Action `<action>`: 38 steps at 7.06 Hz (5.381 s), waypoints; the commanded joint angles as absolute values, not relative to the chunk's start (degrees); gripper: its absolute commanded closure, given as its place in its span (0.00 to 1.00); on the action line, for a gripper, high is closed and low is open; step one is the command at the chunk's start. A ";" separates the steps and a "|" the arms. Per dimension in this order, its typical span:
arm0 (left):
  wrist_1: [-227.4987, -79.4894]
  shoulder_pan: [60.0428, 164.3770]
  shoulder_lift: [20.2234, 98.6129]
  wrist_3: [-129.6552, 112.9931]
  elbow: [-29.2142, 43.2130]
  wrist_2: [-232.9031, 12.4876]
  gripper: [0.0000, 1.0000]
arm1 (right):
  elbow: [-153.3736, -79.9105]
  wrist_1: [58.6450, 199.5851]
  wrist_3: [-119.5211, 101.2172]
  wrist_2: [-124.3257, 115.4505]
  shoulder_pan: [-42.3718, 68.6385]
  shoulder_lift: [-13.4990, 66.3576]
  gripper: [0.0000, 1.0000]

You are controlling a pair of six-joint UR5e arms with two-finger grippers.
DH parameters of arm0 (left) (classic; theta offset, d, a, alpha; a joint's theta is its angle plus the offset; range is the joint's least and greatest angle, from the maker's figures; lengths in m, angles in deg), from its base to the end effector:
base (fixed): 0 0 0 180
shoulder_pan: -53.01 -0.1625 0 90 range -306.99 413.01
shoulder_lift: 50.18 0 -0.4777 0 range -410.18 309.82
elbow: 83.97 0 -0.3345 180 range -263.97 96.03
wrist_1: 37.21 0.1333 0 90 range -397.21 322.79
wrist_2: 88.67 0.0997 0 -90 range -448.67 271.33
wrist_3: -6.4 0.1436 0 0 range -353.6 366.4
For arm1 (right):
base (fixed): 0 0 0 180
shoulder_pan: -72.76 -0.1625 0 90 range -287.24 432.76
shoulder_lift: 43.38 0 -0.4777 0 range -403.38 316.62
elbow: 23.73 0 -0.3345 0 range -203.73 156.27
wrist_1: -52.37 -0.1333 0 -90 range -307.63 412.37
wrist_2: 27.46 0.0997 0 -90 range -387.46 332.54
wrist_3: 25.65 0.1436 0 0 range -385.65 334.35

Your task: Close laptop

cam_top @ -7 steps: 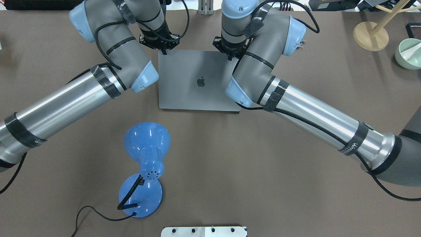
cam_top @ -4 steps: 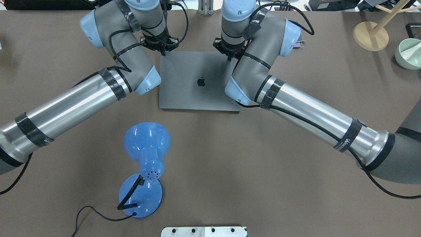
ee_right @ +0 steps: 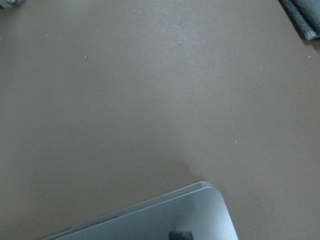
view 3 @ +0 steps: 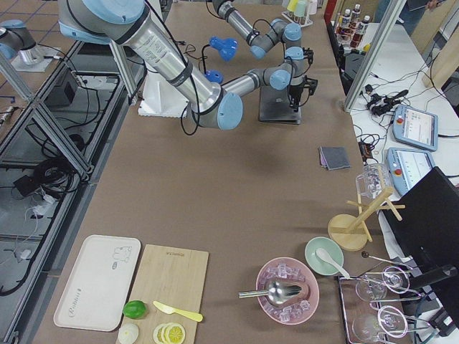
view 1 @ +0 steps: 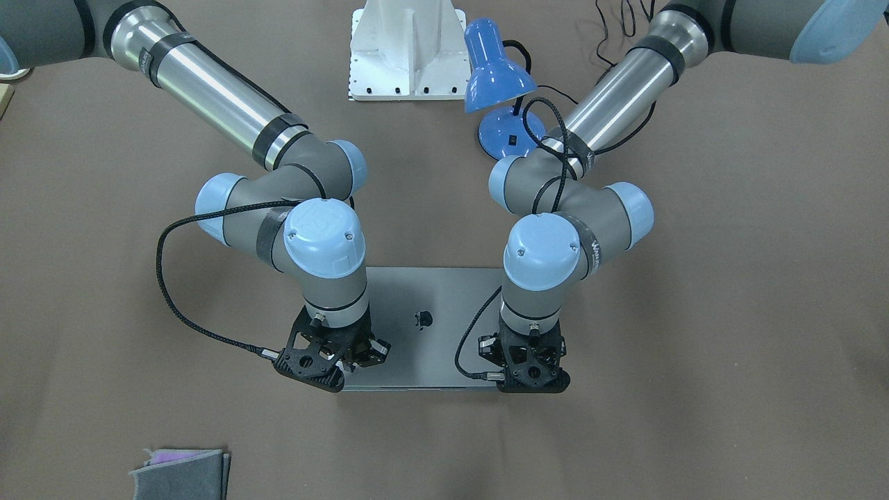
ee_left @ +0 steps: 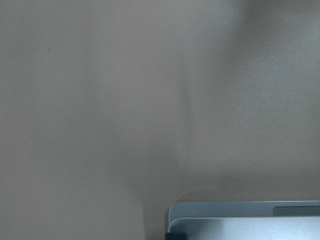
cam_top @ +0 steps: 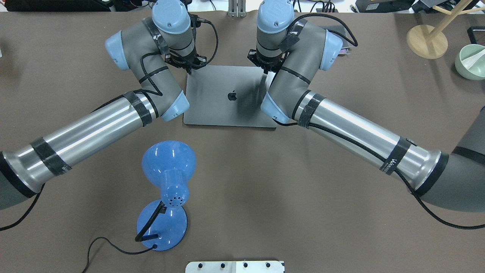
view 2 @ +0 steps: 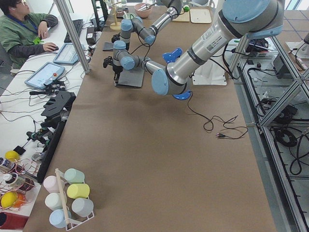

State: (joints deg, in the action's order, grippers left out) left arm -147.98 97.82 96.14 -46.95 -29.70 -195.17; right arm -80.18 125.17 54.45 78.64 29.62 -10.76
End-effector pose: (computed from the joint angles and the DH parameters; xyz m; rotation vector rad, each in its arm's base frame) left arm 0.5566 -0.6833 0.3472 0.2589 0.7225 -0.0314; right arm -0.5739 -0.6659 0.3235 0.0777 -0.7630 0.4512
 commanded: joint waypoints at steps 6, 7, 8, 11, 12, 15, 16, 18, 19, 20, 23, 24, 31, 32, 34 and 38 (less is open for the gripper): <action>-147.44 98.27 95.90 -46.60 -24.05 -197.20 0.22 | -84.45 124.96 53.63 81.94 26.55 -10.42 0.80; -144.73 98.97 95.12 -46.51 -19.77 -198.09 0.02 | -88.82 128.71 51.19 83.27 25.06 -9.03 0.01; -137.14 100.81 94.76 -44.86 -13.98 -202.71 0.02 | -99.30 136.23 47.25 84.94 23.04 -4.75 0.00; -111.92 109.67 83.20 -29.35 13.59 -210.48 0.01 | -130.26 149.21 25.58 95.99 12.42 18.23 0.00; -105.48 114.49 77.85 -20.32 21.25 -211.53 0.01 | -136.96 149.22 17.41 99.25 8.21 28.85 0.00; -104.18 132.15 60.18 7.12 25.02 -219.70 0.01 | -140.90 149.31 -15.34 100.51 -7.86 51.84 0.00; -104.27 135.07 54.21 15.11 24.41 -220.76 0.01 | -139.41 150.27 -25.03 102.60 -13.75 55.81 0.00; -105.23 139.47 46.18 22.21 16.71 -223.73 0.01 | -135.02 151.07 -36.52 103.42 -20.04 62.41 0.00; -107.77 140.72 44.59 22.22 14.14 -225.07 0.01 | -130.92 150.63 -36.73 102.80 -20.13 62.88 0.00; -112.05 141.86 41.96 22.22 13.94 -225.25 0.01 | -128.70 150.19 -36.47 102.79 -20.14 62.36 0.00; -114.82 141.87 40.44 21.52 13.86 -225.08 0.01 | -128.94 150.10 -36.20 102.97 -20.14 61.83 0.00; -114.91 141.87 40.27 21.60 14.11 -224.91 0.01 | -129.11 150.02 -36.29 102.97 -20.14 61.65 0.00; -115.00 141.96 40.26 21.78 15.08 -224.73 0.01 | -129.03 146.67 -36.46 102.88 -20.14 62.09 0.00; -115.00 141.96 40.26 21.78 15.26 -224.73 0.01 | -129.03 146.67 -36.46 102.88 -20.14 62.26 0.00; -115.00 141.96 40.26 21.78 15.26 -224.73 0.01 | -129.03 146.67 -36.46 102.97 -20.14 62.27 0.00; -115.17 142.05 39.04 21.87 16.04 -224.73 0.01 | -129.03 146.76 -36.73 103.23 -20.14 62.53 0.00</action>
State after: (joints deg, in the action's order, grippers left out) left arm -115.01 142.00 39.62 21.86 15.55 -224.73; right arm -129.06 146.69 -36.65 103.03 -20.14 62.43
